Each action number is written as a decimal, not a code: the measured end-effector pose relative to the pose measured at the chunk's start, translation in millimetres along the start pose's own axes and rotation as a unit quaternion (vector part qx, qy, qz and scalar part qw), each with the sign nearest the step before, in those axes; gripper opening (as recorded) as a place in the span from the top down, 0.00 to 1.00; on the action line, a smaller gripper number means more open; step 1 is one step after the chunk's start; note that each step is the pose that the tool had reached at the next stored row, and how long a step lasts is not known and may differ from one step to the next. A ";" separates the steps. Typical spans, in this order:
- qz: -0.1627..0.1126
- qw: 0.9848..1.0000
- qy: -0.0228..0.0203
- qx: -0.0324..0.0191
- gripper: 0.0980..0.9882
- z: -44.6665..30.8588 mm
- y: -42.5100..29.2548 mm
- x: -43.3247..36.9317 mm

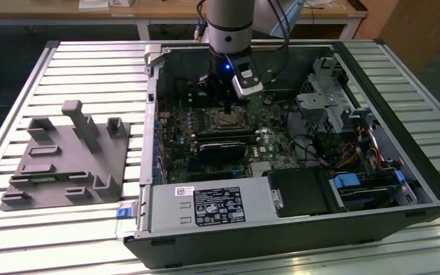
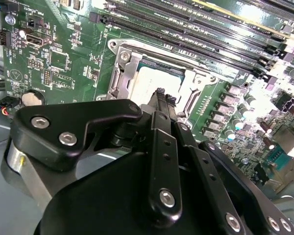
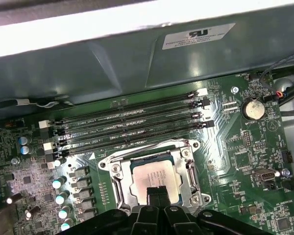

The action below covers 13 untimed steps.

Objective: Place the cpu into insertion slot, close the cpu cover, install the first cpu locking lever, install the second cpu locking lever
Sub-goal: 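Install the second cpu locking lever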

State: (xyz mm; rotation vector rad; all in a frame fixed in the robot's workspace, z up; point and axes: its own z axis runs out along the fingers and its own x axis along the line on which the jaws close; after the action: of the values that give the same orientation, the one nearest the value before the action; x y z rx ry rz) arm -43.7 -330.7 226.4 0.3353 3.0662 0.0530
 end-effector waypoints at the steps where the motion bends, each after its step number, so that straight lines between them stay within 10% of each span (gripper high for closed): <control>1: 0.000 1.000 0.000 0.000 0.99 -0.1 0.0 0.0; 13: 0.000 1.000 0.000 0.000 0.99 -4.1 0.2 -0.2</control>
State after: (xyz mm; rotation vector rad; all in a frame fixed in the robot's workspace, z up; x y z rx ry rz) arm -43.7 -330.7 230.6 0.3354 3.0663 0.0528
